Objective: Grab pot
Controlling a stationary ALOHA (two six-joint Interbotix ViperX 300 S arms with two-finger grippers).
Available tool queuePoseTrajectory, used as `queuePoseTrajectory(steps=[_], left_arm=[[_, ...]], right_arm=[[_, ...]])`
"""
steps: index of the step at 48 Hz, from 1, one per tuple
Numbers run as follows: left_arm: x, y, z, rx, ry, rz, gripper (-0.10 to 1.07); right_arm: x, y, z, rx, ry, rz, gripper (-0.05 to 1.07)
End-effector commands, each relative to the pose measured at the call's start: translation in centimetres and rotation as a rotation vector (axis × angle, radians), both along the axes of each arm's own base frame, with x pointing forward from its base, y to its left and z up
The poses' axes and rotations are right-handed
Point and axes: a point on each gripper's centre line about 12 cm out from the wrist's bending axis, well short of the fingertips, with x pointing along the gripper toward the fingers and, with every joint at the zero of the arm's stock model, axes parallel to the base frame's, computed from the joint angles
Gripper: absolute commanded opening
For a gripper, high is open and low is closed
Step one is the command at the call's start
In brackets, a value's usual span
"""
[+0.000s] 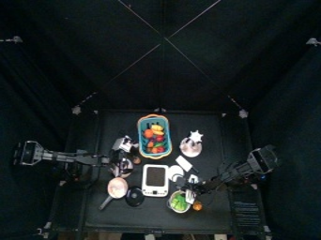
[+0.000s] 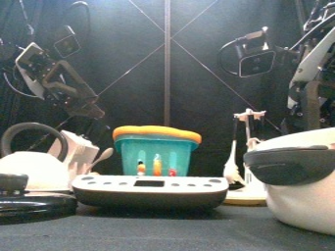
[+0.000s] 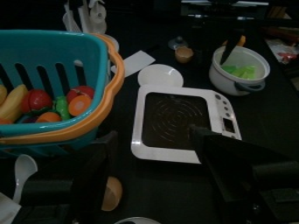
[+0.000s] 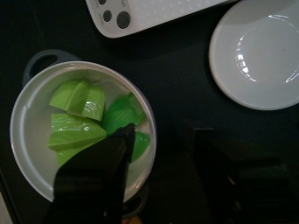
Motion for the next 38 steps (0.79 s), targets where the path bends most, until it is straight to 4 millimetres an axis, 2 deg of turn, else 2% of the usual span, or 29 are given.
queuePoseTrajectory(steps=[1,5,11,24,38], left_arm=[[0.3,0.0,0.5,0.003,-0.018,-0.002,0.98],[0.3,0.0,0.6,0.003,-0.02,-0.002,0.98],[0.3,0.0,0.5,0.003,-0.018,-0.002,0.98],[0.3,0.0,0.6,0.003,-0.02,-0.002,0.98],[0.3,0.0,0.6,0.0,-0.02,-0.001,0.98]], right_arm=[[0.6,0.1,1.0,0.012,-0.035,-0.001,0.57],[0.7,0.1,1.2,0.011,-0.04,0.001,0.48],[0.9,0.0,1.9,-0.004,-0.056,0.007,0.41],[1.1,-0.4,3.9,-0.033,-0.094,0.009,0.41],[0.9,-0.6,3.7,-0.038,-0.085,0.004,0.41]])
